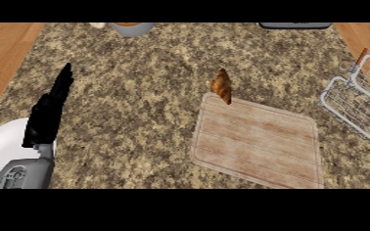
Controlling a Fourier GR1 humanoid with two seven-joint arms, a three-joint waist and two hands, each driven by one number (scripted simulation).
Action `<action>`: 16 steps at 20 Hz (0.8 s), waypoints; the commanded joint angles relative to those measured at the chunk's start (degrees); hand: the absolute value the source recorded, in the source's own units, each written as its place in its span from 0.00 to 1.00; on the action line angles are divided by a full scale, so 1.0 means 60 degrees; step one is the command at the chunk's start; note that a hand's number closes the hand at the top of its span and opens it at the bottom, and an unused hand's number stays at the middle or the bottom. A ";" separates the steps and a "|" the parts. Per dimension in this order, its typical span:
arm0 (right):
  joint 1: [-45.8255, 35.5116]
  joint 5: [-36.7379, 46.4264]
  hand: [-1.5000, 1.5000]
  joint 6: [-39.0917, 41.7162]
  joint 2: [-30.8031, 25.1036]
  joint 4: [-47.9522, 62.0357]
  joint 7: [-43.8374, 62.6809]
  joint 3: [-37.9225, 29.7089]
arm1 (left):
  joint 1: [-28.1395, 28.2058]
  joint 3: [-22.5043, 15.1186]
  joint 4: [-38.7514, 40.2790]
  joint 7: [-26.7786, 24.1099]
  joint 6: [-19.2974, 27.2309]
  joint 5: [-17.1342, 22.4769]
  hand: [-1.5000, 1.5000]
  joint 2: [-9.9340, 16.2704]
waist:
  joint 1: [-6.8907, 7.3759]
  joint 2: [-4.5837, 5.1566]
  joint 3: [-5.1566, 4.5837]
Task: Pick the lemon from the cutting board and place it in the tiered basket
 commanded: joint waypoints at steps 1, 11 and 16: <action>0.0679 -0.0625 0.00 -0.0679 -0.0083 -0.0698 -0.0599 -0.0576 | 0.0074 0.0044 0.0273 -0.0441 0.0111 -0.0108 0.50 -0.0153 | -0.0057 -0.0010 -0.0004; 0.1021 -0.0810 0.00 -0.1102 -0.0591 -0.3130 0.0329 -0.1256 | 0.0157 0.0149 -0.0003 -0.0266 -0.0098 -0.0132 0.50 -0.0053 | -0.0089 -0.0035 -0.0010; 0.2208 -0.1731 0.00 -0.0668 -0.0115 -0.4657 0.1166 -0.2335 | 0.0578 -0.0060 -0.0613 0.0075 0.0114 -0.0418 0.50 -0.0269 | -0.0098 -0.0049 -0.0004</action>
